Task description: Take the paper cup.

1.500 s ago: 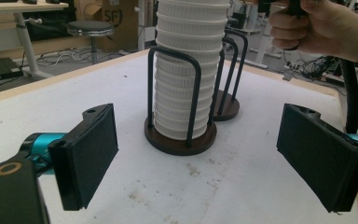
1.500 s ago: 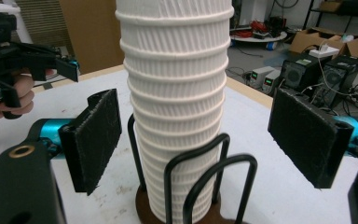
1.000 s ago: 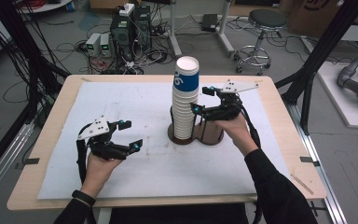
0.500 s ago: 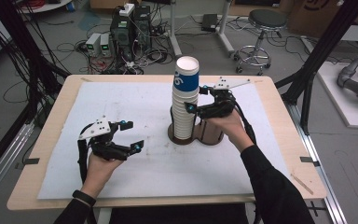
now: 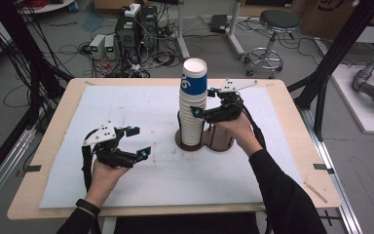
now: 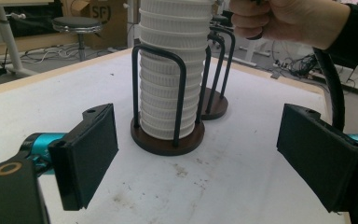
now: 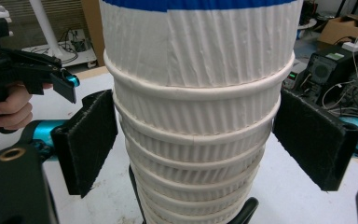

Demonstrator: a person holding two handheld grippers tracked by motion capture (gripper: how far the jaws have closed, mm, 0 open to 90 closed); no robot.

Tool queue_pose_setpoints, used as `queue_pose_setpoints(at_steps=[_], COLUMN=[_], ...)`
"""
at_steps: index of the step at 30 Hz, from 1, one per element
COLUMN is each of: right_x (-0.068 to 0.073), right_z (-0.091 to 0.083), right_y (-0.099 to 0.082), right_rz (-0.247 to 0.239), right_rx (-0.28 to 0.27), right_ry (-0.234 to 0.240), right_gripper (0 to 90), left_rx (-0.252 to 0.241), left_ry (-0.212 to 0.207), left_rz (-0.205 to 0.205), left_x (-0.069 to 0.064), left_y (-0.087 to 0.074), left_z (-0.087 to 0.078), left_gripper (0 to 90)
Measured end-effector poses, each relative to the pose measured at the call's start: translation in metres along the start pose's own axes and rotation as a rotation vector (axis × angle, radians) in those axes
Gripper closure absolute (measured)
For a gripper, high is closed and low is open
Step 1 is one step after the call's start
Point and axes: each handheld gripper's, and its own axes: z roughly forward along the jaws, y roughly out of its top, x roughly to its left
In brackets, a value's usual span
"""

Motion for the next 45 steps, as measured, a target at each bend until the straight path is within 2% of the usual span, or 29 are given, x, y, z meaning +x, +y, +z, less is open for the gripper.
queue_pose_setpoints(at_steps=[7,11,12,13,16,18,19,24,25,28,31,32,33,37,45], right_x=[0.0,-0.001,-0.001,-0.001,-0.001,-0.001,-0.001,-0.001,-0.002,-0.002,-0.001,-0.001,-0.002,-0.001,-0.001], right_z=[0.0,0.0,0.0,0.0,0.0,-0.001,-0.001,-0.001,-0.001,0.0,0.0,0.0,0.0,-0.001,0.0], right_y=[0.0,-0.001,-0.001,-0.001,-0.001,-0.001,-0.001,-0.001,-0.001,-0.002,-0.002,-0.002,-0.002,-0.002,-0.002], right_rz=[-0.001,0.001,0.0,-0.001,-0.004,-0.007,-0.007,-0.008,-0.009,-0.008,-0.005,-0.008,-0.008,-0.007,-0.009], right_rx=[-0.002,-0.004,-0.004,-0.004,-0.003,-0.002,-0.002,-0.005,-0.011,-0.014,-0.014,-0.016,-0.016,-0.016,-0.015], right_ry=[0.002,0.009,0.008,0.008,0.007,0.006,0.006,0.006,0.004,0.005,0.006,0.004,0.004,0.003,0.003], right_gripper=[14.8,14.8,14.9,14.8,14.8,14.9,14.9,14.9,14.9,14.9,14.9,14.9,14.9,14.9,14.9], left_rx=[-0.001,-0.029,-0.029,-0.036,-0.041,-0.05,-0.05,-0.05,-0.054,-0.056,-0.052,-0.058,-0.058,-0.067,-0.051], left_ry=[0.001,-0.011,-0.011,-0.016,-0.022,-0.036,-0.036,-0.033,-0.033,-0.033,-0.029,-0.032,-0.032,-0.036,-0.034], left_rz=[0.014,0.02,0.02,0.026,0.028,0.023,0.023,0.013,0.003,-0.001,0.008,0.014,0.014,0.023,0.067], left_x=[-0.002,-0.004,-0.004,-0.006,-0.007,-0.007,-0.007,-0.005,-0.003,-0.001,0.001,0.001,0.001,0.001,0.0], left_y=[0.007,0.025,0.025,0.033,0.04,0.05,0.05,0.07,0.078,0.087,0.1,0.109,0.109,0.126,0.164], left_z=[0.001,0.002,0.002,0.005,0.009,0.015,0.015,0.028,0.032,0.037,0.045,0.049,0.049,0.06,0.085], left_gripper=[12.3,12.3,12.3,12.3,12.3,12.3,12.3,12.3,12.3,12.3,12.3,12.3,12.3,12.3,12.3])
